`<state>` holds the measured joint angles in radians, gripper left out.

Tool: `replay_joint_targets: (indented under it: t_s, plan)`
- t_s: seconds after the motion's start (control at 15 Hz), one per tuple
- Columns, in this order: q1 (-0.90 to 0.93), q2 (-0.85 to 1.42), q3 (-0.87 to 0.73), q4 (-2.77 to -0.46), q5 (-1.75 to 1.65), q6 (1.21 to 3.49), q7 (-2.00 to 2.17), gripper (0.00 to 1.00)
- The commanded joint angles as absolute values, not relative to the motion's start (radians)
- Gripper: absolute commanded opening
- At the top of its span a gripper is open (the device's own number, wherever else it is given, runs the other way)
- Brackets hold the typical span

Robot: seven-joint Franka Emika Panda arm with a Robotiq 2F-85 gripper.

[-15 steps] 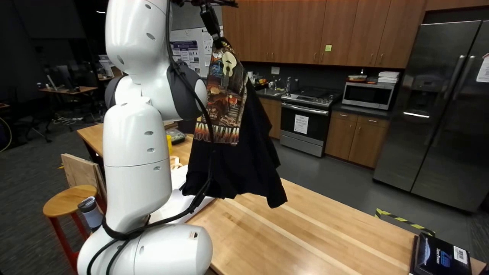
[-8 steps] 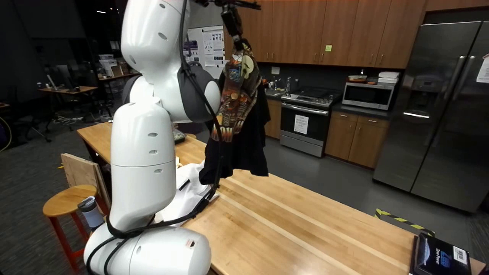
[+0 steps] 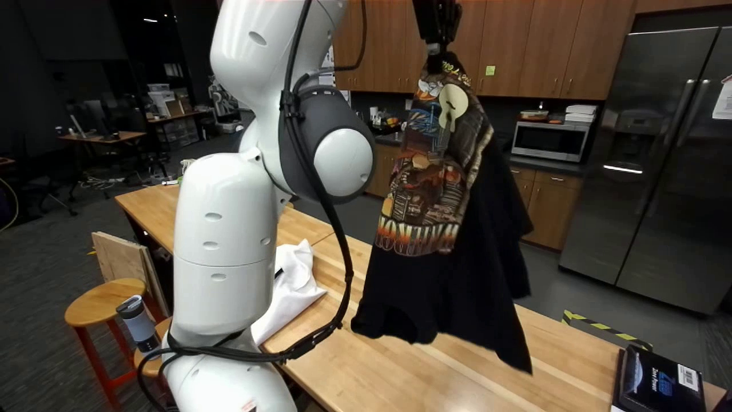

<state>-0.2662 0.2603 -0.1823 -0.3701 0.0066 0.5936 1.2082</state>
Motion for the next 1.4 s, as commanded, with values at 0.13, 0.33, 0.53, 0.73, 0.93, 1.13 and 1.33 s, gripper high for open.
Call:
replay_joint_targets:
  t_s: [0.13,0.33,0.53,0.73,0.93,1.13,1.33]
  plan:
    - [-0.374,0.334,-0.195,-0.353,0.102,0.493,1.229,0.02]
    - [-0.338,0.412,-0.233,-0.329,-0.073,0.52,1.157,0.02]
    - [-0.278,0.467,-0.263,-0.342,-0.246,0.599,1.097,0.02]
    - [-0.201,0.52,-0.251,-0.362,-0.322,0.578,0.965,0.02]
    - [-0.192,0.548,-0.193,-0.347,-0.186,0.51,0.97,0.02]
    - [-0.192,0.551,-0.151,-0.354,-0.08,0.476,0.946,0.02]
    - [-0.175,0.567,-0.164,-0.362,-0.078,0.486,0.954,0.09]
